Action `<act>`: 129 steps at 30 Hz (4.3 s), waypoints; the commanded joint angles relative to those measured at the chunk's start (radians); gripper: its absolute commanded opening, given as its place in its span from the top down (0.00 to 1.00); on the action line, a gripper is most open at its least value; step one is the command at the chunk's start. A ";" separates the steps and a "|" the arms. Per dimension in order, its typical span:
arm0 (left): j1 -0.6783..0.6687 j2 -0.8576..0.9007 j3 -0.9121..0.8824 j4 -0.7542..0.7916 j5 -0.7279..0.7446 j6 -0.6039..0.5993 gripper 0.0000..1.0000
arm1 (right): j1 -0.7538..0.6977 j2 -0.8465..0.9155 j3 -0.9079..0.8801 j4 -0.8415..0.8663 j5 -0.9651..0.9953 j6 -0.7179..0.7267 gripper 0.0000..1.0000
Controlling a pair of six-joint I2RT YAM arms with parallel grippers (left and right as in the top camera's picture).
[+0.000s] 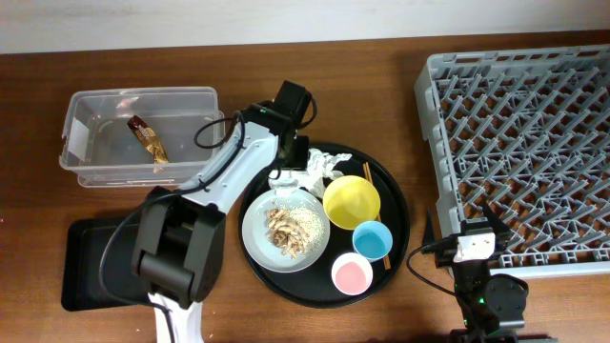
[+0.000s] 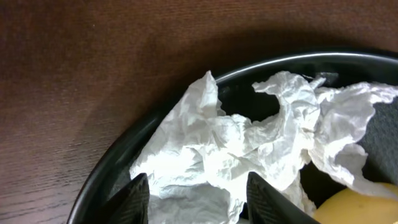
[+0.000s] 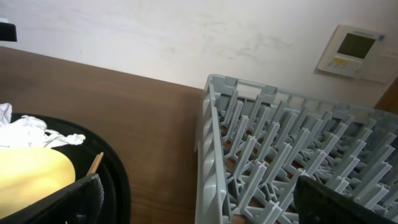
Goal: Sort waste into correct bins and load items into the dishwasher rack
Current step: 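Return the left gripper to the tray and grasp the white tissue, then carry the white tissue left and release it into the clear bin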
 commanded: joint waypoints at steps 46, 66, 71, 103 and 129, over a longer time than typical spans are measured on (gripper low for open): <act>0.168 -0.139 0.211 -0.235 -0.048 -0.109 0.99 | -0.005 -0.003 -0.005 -0.004 -0.009 0.003 0.02; 0.563 -0.167 0.212 -0.019 -0.096 -0.195 0.35 | -0.005 -0.003 -0.005 -0.004 -0.009 0.003 0.01; 0.561 -0.163 0.212 -0.069 0.095 -0.135 0.31 | -0.005 -0.003 -0.005 -0.004 -0.009 0.003 0.02; -0.121 0.171 0.212 -0.093 0.003 -0.186 0.36 | -0.005 -0.003 -0.005 -0.004 -0.009 0.003 0.01; -0.070 0.089 0.291 -0.169 -0.222 -0.229 0.99 | -0.005 -0.003 -0.005 -0.004 -0.009 0.003 0.01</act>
